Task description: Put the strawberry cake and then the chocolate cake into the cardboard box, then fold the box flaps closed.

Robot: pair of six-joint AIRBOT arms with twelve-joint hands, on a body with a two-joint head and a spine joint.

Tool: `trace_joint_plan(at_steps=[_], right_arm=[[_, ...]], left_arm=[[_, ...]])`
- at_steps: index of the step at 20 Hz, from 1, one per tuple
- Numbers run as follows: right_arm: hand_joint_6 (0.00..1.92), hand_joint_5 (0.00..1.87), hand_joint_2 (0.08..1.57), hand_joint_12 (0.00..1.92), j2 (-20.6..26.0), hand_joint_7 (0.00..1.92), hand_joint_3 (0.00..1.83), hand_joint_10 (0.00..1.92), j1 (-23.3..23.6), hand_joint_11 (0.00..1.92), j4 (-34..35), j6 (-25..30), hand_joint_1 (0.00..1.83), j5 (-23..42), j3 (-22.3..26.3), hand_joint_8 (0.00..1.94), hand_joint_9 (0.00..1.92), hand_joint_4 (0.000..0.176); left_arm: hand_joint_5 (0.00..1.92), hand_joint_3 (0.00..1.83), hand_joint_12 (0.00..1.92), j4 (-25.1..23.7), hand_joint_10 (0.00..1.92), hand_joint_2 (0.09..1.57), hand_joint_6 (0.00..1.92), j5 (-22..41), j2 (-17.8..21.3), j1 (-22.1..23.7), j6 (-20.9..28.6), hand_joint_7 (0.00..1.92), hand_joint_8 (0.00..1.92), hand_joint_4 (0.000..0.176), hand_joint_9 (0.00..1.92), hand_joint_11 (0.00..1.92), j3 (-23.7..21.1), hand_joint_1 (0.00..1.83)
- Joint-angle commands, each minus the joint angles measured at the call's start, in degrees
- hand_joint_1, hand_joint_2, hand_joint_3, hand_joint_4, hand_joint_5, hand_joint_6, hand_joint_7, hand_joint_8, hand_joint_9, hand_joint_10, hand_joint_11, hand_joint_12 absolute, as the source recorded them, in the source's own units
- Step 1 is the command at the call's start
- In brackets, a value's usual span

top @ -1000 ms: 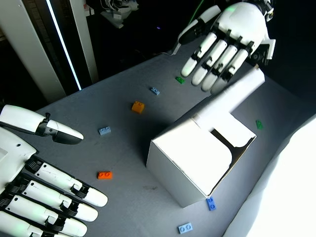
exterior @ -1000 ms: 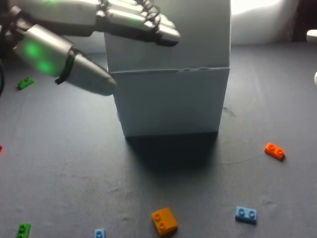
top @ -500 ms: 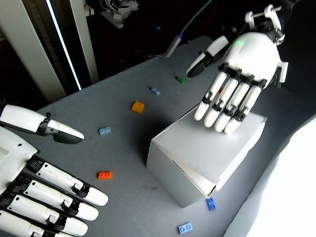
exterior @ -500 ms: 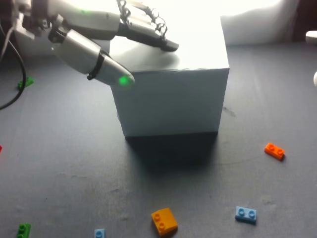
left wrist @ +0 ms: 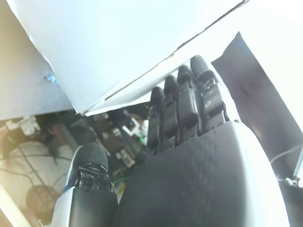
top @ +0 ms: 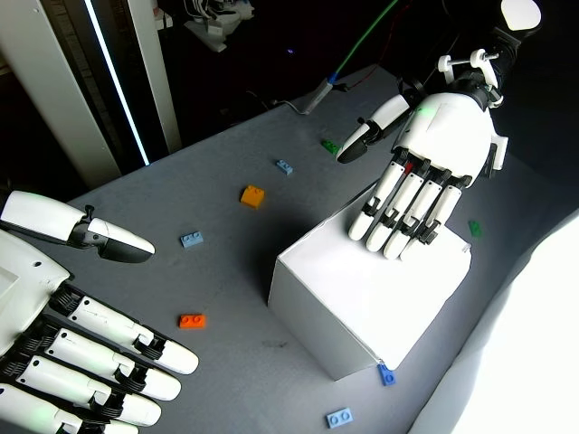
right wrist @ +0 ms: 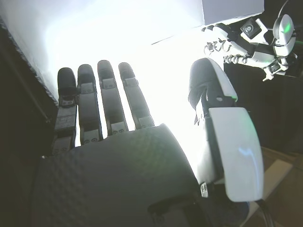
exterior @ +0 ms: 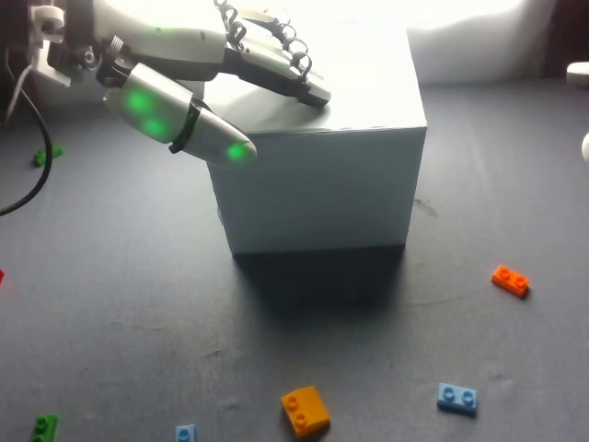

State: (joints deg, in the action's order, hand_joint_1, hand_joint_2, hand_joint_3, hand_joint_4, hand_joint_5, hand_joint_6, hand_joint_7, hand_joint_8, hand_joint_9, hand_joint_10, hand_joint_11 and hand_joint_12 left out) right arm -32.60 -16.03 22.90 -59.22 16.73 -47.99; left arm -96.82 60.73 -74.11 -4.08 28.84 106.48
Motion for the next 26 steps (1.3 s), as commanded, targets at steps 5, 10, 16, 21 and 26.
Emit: trace_joint_plan(at_steps=[5, 10, 16, 21, 26], right_arm=[[0.0, 0.16, 1.24, 0.52, 0.6, 0.22, 0.0, 0.0, 0.5, 0.0, -0.1, 0.1, 0.0, 6.4, -0.2, 0.0, 0.21, 0.0], [0.01, 0.2, 1.24, 0.77, 0.7, 0.24, 0.0, 0.01, 0.5, 0.0, -0.1, 0.0, 0.0, 6.4, -0.2, 0.0, 0.24, 0.0], [0.0, 0.21, 1.23, 0.82, 0.7, 0.28, 0.0, 0.01, 0.4, 0.0, -0.1, -0.2, 0.0, 6.4, -0.3, 0.01, 0.28, 0.0], [0.06, 0.69, 1.23, 1.3, 0.7, 0.8, 0.0, 0.09, 0.3, 0.01, -0.1, -0.2, 0.0, 6.3, -0.2, 0.04, 0.69, 0.0], [0.06, 1.08, 1.28, 1.71, 0.7, 1.16, 0.0, 0.79, 0.2, 0.35, -0.1, -0.3, 0.0, 6.0, -0.2, 0.05, 0.82, 0.0]], left_arm=[[0.26, 0.0, 0.94, -0.7, 0.01, 1.29, 0.01, 2.7, 2.8, 5.1, 2.3, 0.32, 0.0, 0.013, 0.29, 0.0, -0.7, 0.0], [0.29, 0.0, 1.04, -6.5, 0.01, 1.29, 0.01, 3.6, 7.1, 12.0, 4.9, 0.36, 0.01, 0.013, 0.32, 0.0, -3.7, 0.0], [0.31, 0.0, 1.13, -15.3, 0.02, 1.3, 0.01, 5.6, 14.7, 16.1, 9.0, 0.4, 0.01, 0.01, 0.35, 0.0, -8.9, 0.0], [0.56, 0.0, 1.56, -19.0, 0.42, 1.32, 0.03, 7.6, 20.7, 16.6, 11.8, 0.66, 0.11, 0.0, 0.5, 0.0, -12.9, 0.03], [0.83, 0.0, 1.91, -23.5, 1.54, 1.39, 0.61, 10.1, 27.7, 18.3, 12.7, 0.74, 1.14, 0.0, 0.57, 0.3, -16.9, 0.25]])
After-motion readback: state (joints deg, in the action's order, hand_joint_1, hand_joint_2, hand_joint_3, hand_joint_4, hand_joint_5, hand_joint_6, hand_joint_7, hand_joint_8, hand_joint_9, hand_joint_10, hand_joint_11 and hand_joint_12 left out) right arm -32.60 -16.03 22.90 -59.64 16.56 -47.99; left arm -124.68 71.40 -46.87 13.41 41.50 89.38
